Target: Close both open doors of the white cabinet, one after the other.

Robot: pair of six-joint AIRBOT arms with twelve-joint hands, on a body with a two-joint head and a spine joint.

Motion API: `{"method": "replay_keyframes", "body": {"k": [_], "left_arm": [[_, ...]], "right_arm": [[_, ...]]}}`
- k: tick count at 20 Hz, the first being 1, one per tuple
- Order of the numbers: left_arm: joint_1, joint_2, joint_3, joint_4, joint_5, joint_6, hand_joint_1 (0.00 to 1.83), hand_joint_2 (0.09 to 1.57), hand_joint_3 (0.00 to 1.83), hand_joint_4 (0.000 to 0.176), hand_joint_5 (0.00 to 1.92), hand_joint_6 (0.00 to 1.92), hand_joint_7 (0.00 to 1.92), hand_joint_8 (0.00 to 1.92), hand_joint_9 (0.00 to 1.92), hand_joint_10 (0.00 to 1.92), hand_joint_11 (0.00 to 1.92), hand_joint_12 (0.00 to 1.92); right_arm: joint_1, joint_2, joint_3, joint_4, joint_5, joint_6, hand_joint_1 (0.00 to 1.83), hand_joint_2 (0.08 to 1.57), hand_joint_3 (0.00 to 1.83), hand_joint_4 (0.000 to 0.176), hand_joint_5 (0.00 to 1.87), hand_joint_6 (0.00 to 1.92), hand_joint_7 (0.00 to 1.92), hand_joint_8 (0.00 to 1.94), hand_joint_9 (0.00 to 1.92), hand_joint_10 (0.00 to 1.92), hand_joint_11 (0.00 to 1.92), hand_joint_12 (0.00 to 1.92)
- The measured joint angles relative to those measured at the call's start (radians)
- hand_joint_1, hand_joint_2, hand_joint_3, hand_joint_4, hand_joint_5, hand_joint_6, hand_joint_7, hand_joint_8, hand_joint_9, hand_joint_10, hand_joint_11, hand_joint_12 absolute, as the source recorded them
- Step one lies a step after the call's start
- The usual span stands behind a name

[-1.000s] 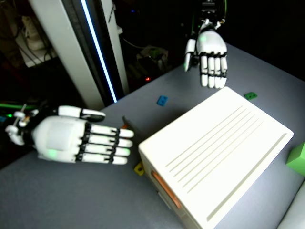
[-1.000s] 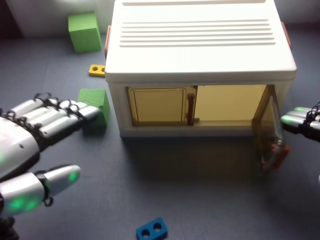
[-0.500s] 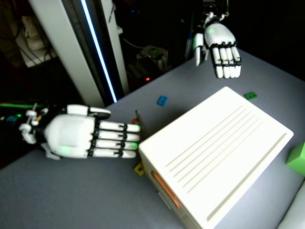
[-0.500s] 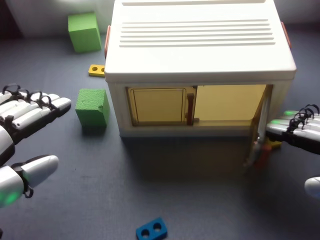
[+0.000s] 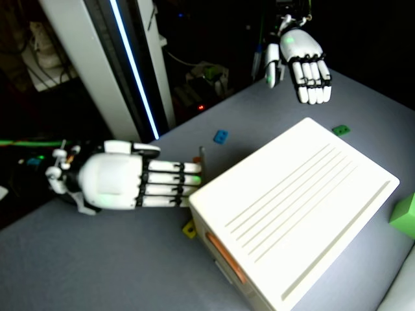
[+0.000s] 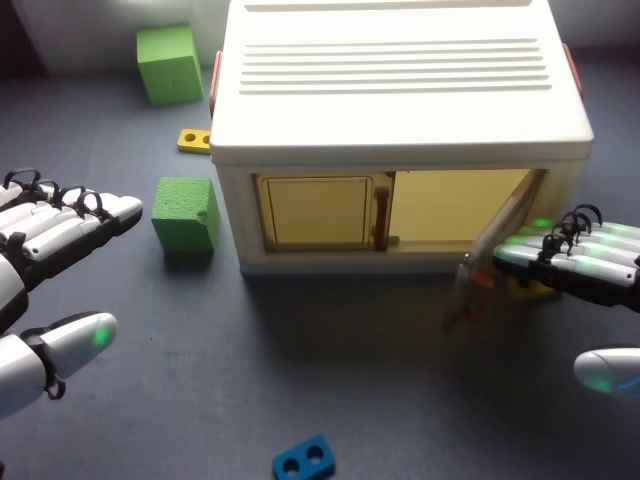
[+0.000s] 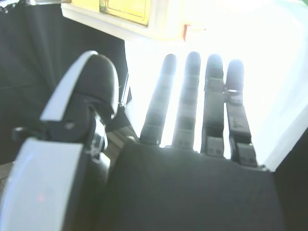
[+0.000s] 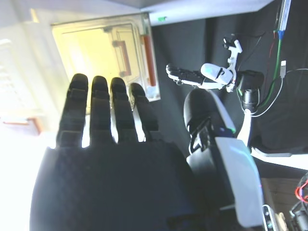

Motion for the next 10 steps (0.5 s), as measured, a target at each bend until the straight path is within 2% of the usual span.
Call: {"method": "replay_keyframes", "body": {"k": [5, 10], "left_arm": [[0.0, 0.0, 0.0, 0.0, 0.0, 0.0, 0.0, 1.52, 0.0, 0.0, 0.13, 0.0, 0.19, 0.01, 0.21, 0.0, 0.01, 0.59], [0.008, 0.0, -0.004, -0.002, 0.0, 0.0, 0.0, 1.49, 0.0, 0.0, 0.14, 0.0, 0.19, 0.0, 0.21, 0.0, 0.0, 0.66]], "right_arm": [[0.038, -0.032, 0.006, -0.022, -0.002, 0.0, 0.0, 1.55, 0.0, 0.0, 0.0, 0.0, 0.0, 0.0, 0.0, 0.0, 0.0, 0.0], [0.064, -0.06, 0.02, -0.018, -0.002, -0.001, 0.0, 1.55, 0.0, 0.0, 0.0, 0.0, 0.0, 0.0, 0.0, 0.0, 0.0, 0.0]]}}
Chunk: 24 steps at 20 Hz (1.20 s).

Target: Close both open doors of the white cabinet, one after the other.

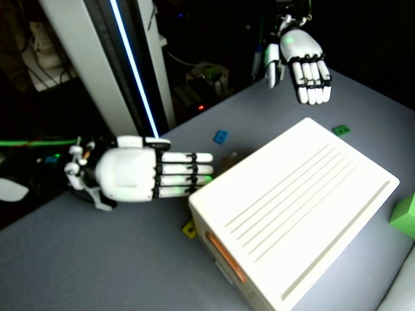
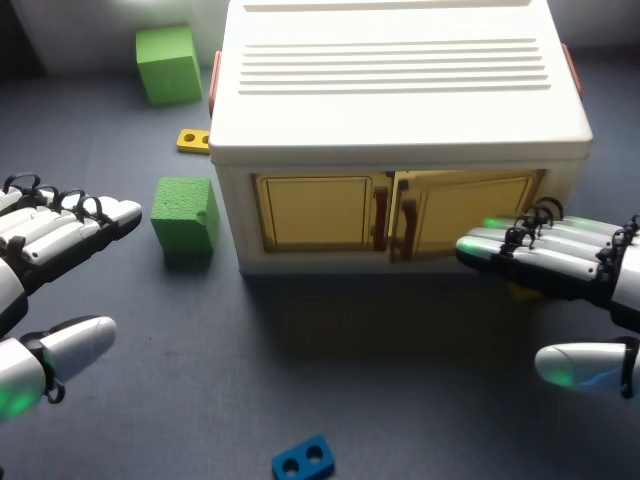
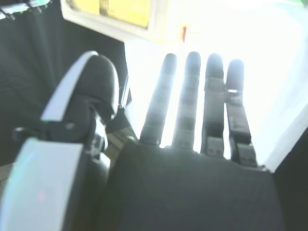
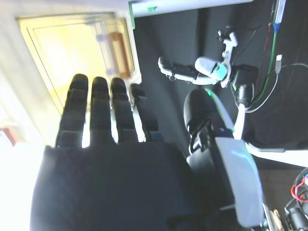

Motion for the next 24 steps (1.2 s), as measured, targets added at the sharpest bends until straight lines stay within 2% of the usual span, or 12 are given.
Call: {"method": "replay_keyframes", "body": {"k": [5, 8, 11, 14, 17, 18, 19, 21, 24], "left_arm": [[0.003, 0.0, 0.0, 0.002, -0.001, 0.0, 0.0, 1.5, 0.0, 0.0, 0.13, 0.0, 0.2, 0.01, 0.23, 0.01, 0.01, 0.67], [0.004, 0.0, -0.002, 0.002, 0.0, 0.0, 0.0, 1.5, 0.0, 0.0, 0.12, 0.0, 0.17, 0.0, 0.18, 0.0, 0.0, 0.57], [0.006, 0.0, -0.006, -0.002, -0.004, 0.0, 0.0, 1.5, 0.0, 0.0, 0.12, 0.0, 0.17, 0.0, 0.19, 0.0, 0.0, 0.63], [0.021, 0.0, -0.008, -0.004, -0.023, 0.0, 0.0, 1.48, 0.0, 0.0, 0.1, 0.0, 0.15, 0.0, 0.17, 0.0, 0.0, 0.62], [0.043, 0.0, -0.013, -0.026, -0.048, 0.0, 0.0, 1.48, 0.0, 0.0, 0.11, 0.0, 0.11, 0.0, 0.13, 0.0, 0.0, 0.59], [0.045, 0.0, -0.013, -0.035, -0.052, 0.0, 0.0, 1.48, 0.0, 0.0, 0.11, 0.0, 0.11, 0.0, 0.13, 0.0, 0.0, 0.59], [0.045, 0.0, -0.013, -0.04, -0.065, 0.0, 0.0, 1.48, 0.0, 0.0, 0.1, 0.0, 0.1, 0.0, 0.12, 0.0, 0.0, 0.56], [0.045, 0.0, -0.013, -0.039, -0.072, 0.0, 0.0, 1.49, 0.0, 0.0, 0.1, 0.0, 0.04, 0.0, 0.08, 0.0, 0.0, 0.5], [0.045, 0.0, -0.013, -0.047, -0.088, 0.0, 0.0, 1.54, 0.01, 0.0, 0.05, 0.0, 0.0, 0.0, 0.04, 0.0, 0.0, 0.39]], "right_arm": [[0.024, -0.024, 0.011, -0.001, -0.002, 0.0, 0.0, 1.56, 0.0, 0.0, 0.01, 0.0, 0.0, 0.0, 0.0, 0.0, 0.0, 0.0], [0.025, -0.025, 0.013, -0.001, -0.002, 0.002, 0.0, 1.55, 0.0, 0.0, 0.0, 0.0, 0.0, 0.0, 0.0, 0.0, 0.01, 0.0], [0.024, -0.015, 0.003, -0.013, -0.002, 0.026, 0.0, 1.55, 0.0, 0.0, 0.0, 0.0, 0.0, 0.0, 0.0, 0.0, 0.0, 0.0], [0.011, 0.002, -0.011, -0.01, 0.03, 0.049, 0.0, 1.55, 0.0, 0.0, 0.0, 0.0, 0.0, 0.0, 0.0, 0.0, 0.04, 0.02], [-0.06, 0.067, -0.025, 0.008, 0.08, 0.104, 0.0, 1.51, 0.0, 0.0, 0.06, 0.02, 0.05, 0.01, 0.03, 0.01, 0.09, 0.04], [-0.084, 0.079, -0.03, 0.053, 0.103, 0.107, 0.0, 1.51, 0.0, 0.0, 0.06, 0.02, 0.05, 0.01, 0.03, 0.01, 0.09, 0.04], [-0.143, 0.113, -0.045, 0.118, 0.145, 0.107, 0.0, 1.52, 0.0, 0.0, 0.07, 0.01, 0.07, 0.02, 0.04, 0.01, 0.1, 0.04], [-0.222, 0.158, -0.062, 0.159, 0.2, 0.107, 0.0, 1.5, 0.0, 0.0, 0.06, 0.01, 0.04, 0.0, 0.02, 0.0, 0.03, 0.01], [-0.327, 0.192, -0.081, 0.261, 0.286, 0.08, 0.0, 1.52, 0.0, 0.0, 0.06, 0.0, 0.03, 0.0, 0.03, 0.0, 0.08, 0.03]]}}
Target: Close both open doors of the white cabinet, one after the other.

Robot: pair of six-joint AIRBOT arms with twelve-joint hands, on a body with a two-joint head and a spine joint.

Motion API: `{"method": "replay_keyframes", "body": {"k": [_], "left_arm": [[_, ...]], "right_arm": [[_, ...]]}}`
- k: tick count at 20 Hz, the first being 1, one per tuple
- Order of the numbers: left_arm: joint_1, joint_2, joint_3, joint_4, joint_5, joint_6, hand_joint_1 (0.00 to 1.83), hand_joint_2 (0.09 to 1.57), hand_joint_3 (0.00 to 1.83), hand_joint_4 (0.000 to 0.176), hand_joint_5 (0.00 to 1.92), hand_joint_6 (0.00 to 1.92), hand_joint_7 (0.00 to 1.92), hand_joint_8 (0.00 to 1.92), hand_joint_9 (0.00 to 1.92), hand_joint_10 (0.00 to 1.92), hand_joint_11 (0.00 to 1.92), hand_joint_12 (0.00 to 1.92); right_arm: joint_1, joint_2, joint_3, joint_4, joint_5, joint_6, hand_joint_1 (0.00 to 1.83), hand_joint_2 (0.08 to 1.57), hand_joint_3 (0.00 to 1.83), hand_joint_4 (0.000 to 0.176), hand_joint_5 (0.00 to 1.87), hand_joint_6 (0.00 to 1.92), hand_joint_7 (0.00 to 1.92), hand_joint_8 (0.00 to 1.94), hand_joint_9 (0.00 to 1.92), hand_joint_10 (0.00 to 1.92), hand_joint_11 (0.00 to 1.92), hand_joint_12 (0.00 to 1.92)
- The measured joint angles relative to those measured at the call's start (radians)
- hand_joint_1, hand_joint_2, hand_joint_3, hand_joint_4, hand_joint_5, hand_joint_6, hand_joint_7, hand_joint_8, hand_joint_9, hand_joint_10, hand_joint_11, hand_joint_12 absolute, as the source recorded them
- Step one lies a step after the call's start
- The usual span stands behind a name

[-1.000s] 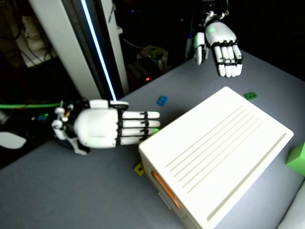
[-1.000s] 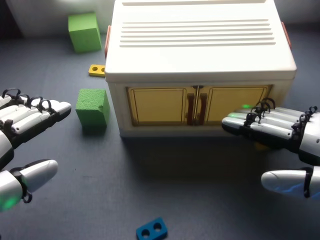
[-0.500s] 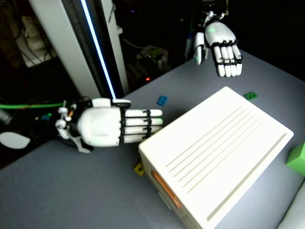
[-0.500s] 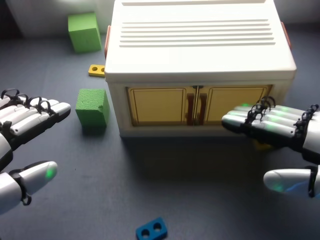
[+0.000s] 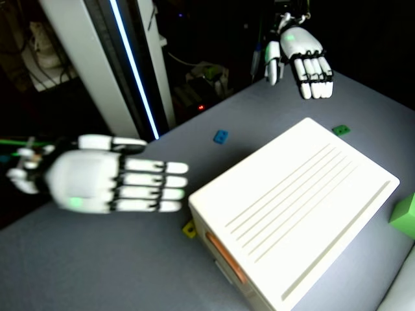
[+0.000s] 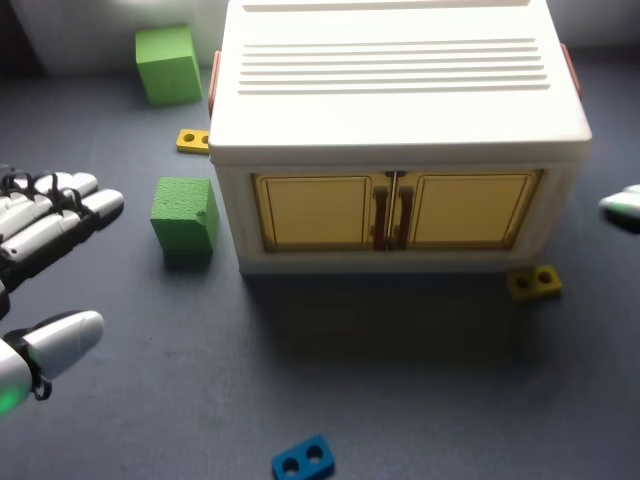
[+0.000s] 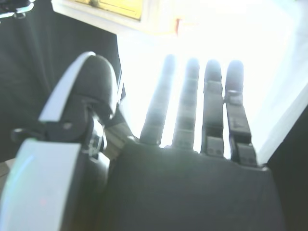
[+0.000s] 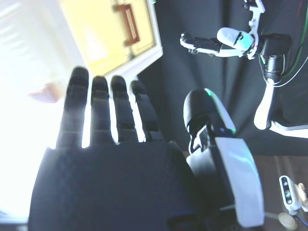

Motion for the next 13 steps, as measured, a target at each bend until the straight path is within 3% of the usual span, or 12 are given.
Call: {"method": "replay_keyframes", "body": {"k": [2, 3, 4, 6, 7, 8, 10, 11, 12, 13], "left_arm": [[0.0, 0.0, 0.001, -0.013, -0.014, 0.0, 0.18, 1.54, 0.0, 0.0, 0.09, 0.01, 0.06, 0.01, 0.1, 0.01, 0.0, 0.54], [0.0, 0.0, 0.005, -0.016, -0.025, 0.002, 0.2, 1.52, 0.0, 0.0, 0.08, 0.0, 0.05, 0.01, 0.08, 0.01, 0.0, 0.49], [0.0, -0.001, 0.006, -0.023, -0.04, 0.002, 0.09, 1.53, 0.0, 0.0, 0.08, 0.0, 0.06, 0.01, 0.1, 0.01, 0.0, 0.6], [-0.009, -0.016, 0.016, -0.037, -0.059, 0.003, 0.03, 1.56, 0.01, 0.0, 0.07, 0.01, 0.03, 0.0, 0.05, 0.01, 0.0, 0.36], [-0.022, -0.022, 0.019, -0.045, -0.073, 0.003, 0.02, 1.55, 0.0, 0.0, 0.02, 0.01, 0.01, 0.0, 0.01, 0.0, 0.0, 0.07], [-0.031, -0.027, 0.024, -0.049, -0.084, 0.003, 0.0, 1.46, 0.0, 0.0, 0.0, 0.0, 0.0, 0.0, 0.0, 0.0, 0.0, 0.01], [-0.037, -0.032, 0.033, -0.051, -0.114, -0.01, 0.01, 1.45, 0.0, 0.0, 0.0, 0.0, 0.0, 0.0, 0.0, 0.0, 0.0, 0.0], [-0.037, -0.04, 0.05, -0.047, -0.14, -0.043, 0.04, 1.47, 0.0, 0.001, 0.02, 0.0, 0.0, 0.0, 0.0, 0.0, 0.0, 0.0], [-0.037, -0.047, 0.055, -0.05, -0.161, -0.069, 0.01, 1.39, 0.0, 0.039, 0.0, 0.0, 0.0, 0.0, 0.0, 0.0, 0.0, 0.0], [-0.037, -0.048, 0.056, -0.059, -0.174, -0.093, 0.01, 1.39, 0.0, 0.039, 0.0, 0.0, 0.0, 0.0, 0.0, 0.0, 0.0, 0.0]], "right_arm": [[-0.034, 0.009, -0.002, 0.095, 0.043, -0.028, 0.01, 1.53, 0.0, 0.0, 0.11, 0.01, 0.07, 0.01, 0.07, 0.01, 0.13, 0.06], [-0.034, 0.01, -0.002, 0.136, 0.063, -0.045, 0.0, 1.53, 0.0, 0.0, 0.12, 0.0, 0.06, 0.0, 0.07, 0.0, 0.14, 0.06], [-0.034, 0.01, -0.002, 0.165, 0.085, -0.058, 0.11, 1.53, 0.0, 0.0, 0.19, 0.01, 0.13, 0.01, 0.15, 0.02, 0.21, 0.09], [-0.034, 0.009, -0.002, 0.193, 0.132, -0.077, 0.09, 1.53, 0.0, 0.0, 0.31, 0.01, 0.3, 0.01, 0.33, 0.01, 0.36, 0.14], [-0.034, 0.0, -0.002, 0.224, 0.19, -0.079, 0.18, 1.53, 0.0, 0.0, 0.39, 0.02, 0.37, 0.02, 0.4, 0.02, 0.44, 0.16], [-0.034, -0.005, -0.002, 0.242, 0.212, -0.079, 0.33, 1.52, 0.0, 0.0, 0.47, 0.02, 0.45, 0.02, 0.49, 0.03, 0.54, 0.18], [-0.008, -0.011, -0.001, 0.266, 0.227, -0.079, 0.39, 1.52, 0.0, 0.0, 0.51, 0.01, 0.49, 0.01, 0.54, 0.01, 0.61, 0.17], [0.018, -0.021, 0.013, 0.269, 0.231, -0.08, 0.66, 1.47, 0.0, 0.0, 0.68, 0.02, 0.67, 0.02, 0.69, 0.02, 0.76, 0.2], [0.034, -0.024, 0.014, 0.269, 0.23, -0.08, 0.65, 1.46, 0.0, 0.0, 0.69, 0.01, 0.68, 0.01, 0.7, 0.01, 0.77, 0.2], [0.053, -0.026, 0.017, 0.255, 0.23, -0.08, 0.65, 1.46, 0.0, 0.0, 0.69, 0.01, 0.68, 0.01, 0.7, 0.01, 0.77, 0.2]]}}
